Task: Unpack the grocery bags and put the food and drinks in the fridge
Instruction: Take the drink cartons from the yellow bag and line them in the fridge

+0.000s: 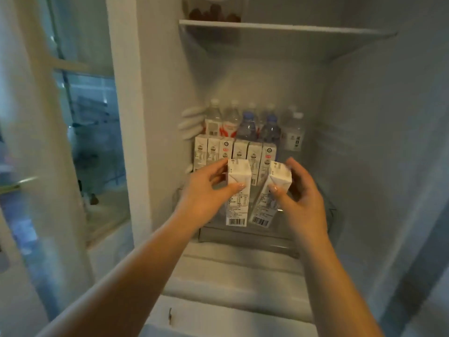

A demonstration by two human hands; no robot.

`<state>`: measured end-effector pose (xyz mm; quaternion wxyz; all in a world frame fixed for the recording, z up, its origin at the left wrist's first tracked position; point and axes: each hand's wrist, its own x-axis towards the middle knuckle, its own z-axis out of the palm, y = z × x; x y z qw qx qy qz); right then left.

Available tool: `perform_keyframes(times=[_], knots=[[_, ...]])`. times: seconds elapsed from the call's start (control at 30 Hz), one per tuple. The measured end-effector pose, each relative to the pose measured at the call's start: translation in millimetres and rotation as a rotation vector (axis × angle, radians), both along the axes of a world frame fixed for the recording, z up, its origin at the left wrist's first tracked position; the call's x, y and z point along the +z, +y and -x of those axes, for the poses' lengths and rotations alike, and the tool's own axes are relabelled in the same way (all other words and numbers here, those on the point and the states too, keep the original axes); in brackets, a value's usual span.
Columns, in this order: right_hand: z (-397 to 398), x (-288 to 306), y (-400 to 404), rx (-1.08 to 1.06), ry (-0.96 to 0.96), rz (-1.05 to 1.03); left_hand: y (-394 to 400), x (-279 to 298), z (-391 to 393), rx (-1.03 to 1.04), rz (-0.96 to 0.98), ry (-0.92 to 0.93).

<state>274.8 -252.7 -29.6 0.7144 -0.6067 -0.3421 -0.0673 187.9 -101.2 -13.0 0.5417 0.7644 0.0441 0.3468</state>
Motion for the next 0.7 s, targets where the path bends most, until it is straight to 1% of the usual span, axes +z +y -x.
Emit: perform_keyframes(times=[0.23, 0.43, 0.57, 0.7], knots=[[-64.4, 17.0, 1.1, -0.111, -0.039, 0.076, 14.4, 9.2, -90.7, -0.154, -0.088, -0.015], [-114.4, 22.2, -2.7, -0.186, 0.041, 0.138, 4.9, 3.6, -154.8, -0.248, -0.066, 0.016], [-137.7, 17.0, -13.2, -0.209, 0.078, 0.164, -8.2, -1.6, -181.0, -0.276, -0.082, 0.010], [-146.9, 7.6, -20.4, -0.203, 0.134, 0.192, -15.9, -8.0, -195.3, -0.242, -0.084, 0.008]])
